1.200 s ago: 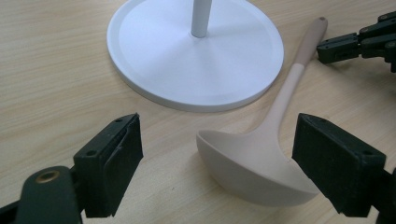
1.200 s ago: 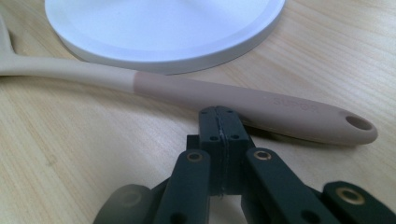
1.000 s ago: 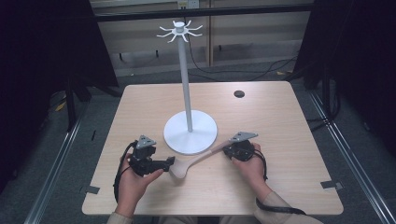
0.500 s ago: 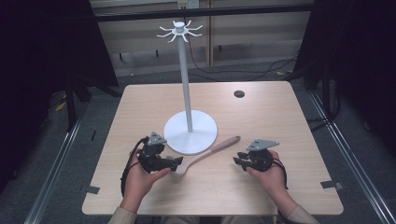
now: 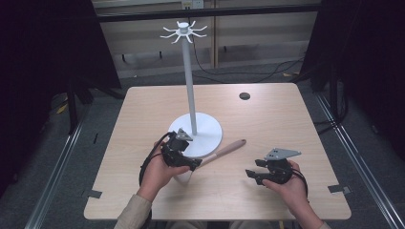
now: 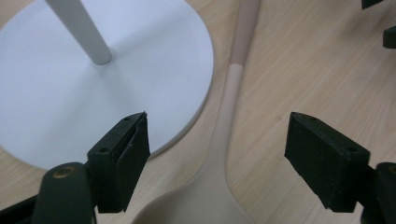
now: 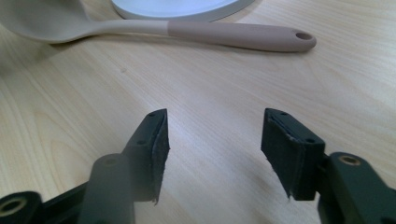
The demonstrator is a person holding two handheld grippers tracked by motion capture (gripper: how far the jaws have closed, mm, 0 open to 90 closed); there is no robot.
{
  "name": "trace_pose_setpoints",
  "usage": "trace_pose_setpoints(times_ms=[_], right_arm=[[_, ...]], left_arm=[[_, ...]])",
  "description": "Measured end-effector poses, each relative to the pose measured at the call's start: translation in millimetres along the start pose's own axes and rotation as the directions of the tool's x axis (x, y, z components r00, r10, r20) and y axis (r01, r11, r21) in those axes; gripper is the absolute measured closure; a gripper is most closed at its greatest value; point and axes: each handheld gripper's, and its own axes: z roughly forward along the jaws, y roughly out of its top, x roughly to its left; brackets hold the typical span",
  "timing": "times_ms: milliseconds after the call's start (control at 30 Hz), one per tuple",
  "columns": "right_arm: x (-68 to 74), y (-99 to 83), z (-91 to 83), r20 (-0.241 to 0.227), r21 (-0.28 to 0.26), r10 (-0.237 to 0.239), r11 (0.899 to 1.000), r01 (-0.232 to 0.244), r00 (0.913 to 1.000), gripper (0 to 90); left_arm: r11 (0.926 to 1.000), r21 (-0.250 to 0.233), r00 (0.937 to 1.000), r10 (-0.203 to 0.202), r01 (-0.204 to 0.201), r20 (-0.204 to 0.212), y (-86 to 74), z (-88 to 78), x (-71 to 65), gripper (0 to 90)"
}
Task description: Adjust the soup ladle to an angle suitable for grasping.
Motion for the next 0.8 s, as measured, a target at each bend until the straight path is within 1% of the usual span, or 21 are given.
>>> trace_pose_setpoints(times_ms=[33, 67, 100, 133, 167, 200, 233, 267, 300, 333, 400, 433, 467, 500, 533, 567, 667, 700, 733, 800], right_arm=[[-0.6, -0.6, -1.7, 0.000, -0.005, 0.001, 1.000, -0.001, 1.0000, 37.5], [-0.6, -0.6, -1.7, 0.000, -0.005, 0.001, 1.000, -0.001, 1.0000, 37.5], [-1.0, -0.7, -2.2, -0.004, -0.007, -0.002, 1.000, 0.002, 1.0000, 36.2], [-1.1, -0.8, -2.7, -0.007, -0.004, 0.003, 1.000, -0.003, 1.0000, 34.8], [-1.3, -1.0, -2.7, -0.012, -0.004, 0.005, 1.000, -0.005, 0.9999, 34.7], [-1.7, -1.3, -2.7, -0.014, -0.007, 0.003, 1.000, -0.003, 0.9999, 34.3], [-1.7, -1.5, -2.8, -0.012, -0.004, 0.002, 1.000, -0.002, 0.9999, 33.5], [-1.8, -1.6, -2.9, -0.013, -0.003, 0.000, 1.000, 0.000, 0.9999, 33.2], [-1.8, -1.6, -3.2, -0.010, -0.002, 0.004, 1.000, -0.004, 0.9999, 32.3], [-2.1, -1.2, -3.1, -0.012, -0.004, -0.002, 1.000, 0.002, 0.9999, 31.1], [-1.9, -0.4, -3.8, -0.008, -0.003, -0.009, 1.000, 0.009, 0.9999, 30.3], [-2.1, -0.1, -4.0, -0.011, -0.005, -0.004, 1.000, 0.004, 0.9999, 29.4], [-2.4, 0.3, -4.1, -0.011, -0.007, -0.003, 1.000, 0.003, 0.9999, 28.9], [-2.6, 0.6, -4.3, -0.016, -0.005, -0.003, 1.000, 0.003, 0.9999, 28.5], [-2.8, 0.7, -4.3, -0.017, -0.004, -0.001, 1.000, 0.001, 0.9998, 28.0], [-3.2, 0.1, -3.9, -0.020, 0.001, 0.004, 1.000, -0.004, 0.9998, 27.5], [-4.1, -0.8, -3.0, -0.028, 0.006, 0.007, 1.000, -0.007, 0.9996, 26.9], [-4.6, -1.2, -2.6, -0.029, 0.009, 0.010, 1.000, -0.009, 0.9995, 26.4], [-4.8, -1.5, -2.5, -0.028, 0.012, 0.014, 1.000, -0.013, 0.9995, 25.7], [-5.5, -1.6, -2.7, -0.026, 0.012, 0.017, 1.000, -0.017, 0.9995, 25.5]], left_arm=[[0.9995, 0.019, 0.9997, 0.024, -0.024, 0.005, 2.6, 5.8, -1.8, 26.6], [0.9995, 0.019, 0.9997, 0.024, -0.024, 0.005, 2.6, 5.8, -1.8, 27.7], [0.9987, 0.036, 0.9993, 0.036, -0.036, 0.009, 4.2, 8.2, -2.5, 27.7], [0.9984, 0.040, 0.9992, 0.039, -0.039, 0.012, 5.3, 11.0, -3.5, 28.5], [0.9978, 0.048, 0.9987, 0.045, -0.046, 0.024, 6.6, 13.2, -3.8, 29.3], [0.9970, 0.057, 0.9984, 0.051, -0.052, 0.025, 8.1, 15.2, -4.0, 30.6], [0.9950, 0.077, 0.9977, 0.062, -0.063, 0.027, 9.5, 16.7, -3.7, 31.8], [0.9943, 0.080, 0.9974, 0.068, -0.070, 0.024, 10.7, 18.8, -4.2, 32.6], [0.9919, 0.093, 0.9962, 0.084, -0.086, 0.024, 12.5, 20.6, -4.2, 34.1], [0.9913, 0.097, 0.9959, 0.087, -0.089, 0.026, 13.3, 22.2, -4.3, 35.6], [0.9880, 0.120, 0.9949, 0.095, -0.098, 0.033, 15.8, 26.1, -4.9, 36.6], [0.9872, 0.127, 0.9950, 0.093, -0.097, 0.036, 16.7, 28.2, -5.3, 37.2], [0.9847, 0.141, 0.9945, 0.099, -0.103, 0.035, 17.9, 30.0, -5.6, 37.7], [0.9848, 0.143, 0.9949, 0.093, -0.098, 0.037, 18.6, 32.6, -7.0, 39.3], [0.9810, 0.155, 0.9929, 0.111, -0.116, 0.041, 19.7, 34.2, -6.4, 41.1], [0.9791, 0.169, 0.9933, 0.108, -0.113, 0.041, 21.6, 38.0, -7.3, 43.1], [0.9776, 0.177, 0.9933, 0.107, -0.113, 0.044, 23.2, 41.5, -8.0, 46.9], [0.9734, 0.192, 0.9919, 0.119, -0.125, 0.045, 24.1, 42.8, -7.9, 46.9], [0.9734, 0.193, 0.9919, 0.117, -0.124, 0.049, 24.5, 44.7, -8.4, 48.0], [0.9685, 0.210, 0.9905, 0.126, -0.135, 0.055, 24.9, 47.5, -8.7, 51.2]])
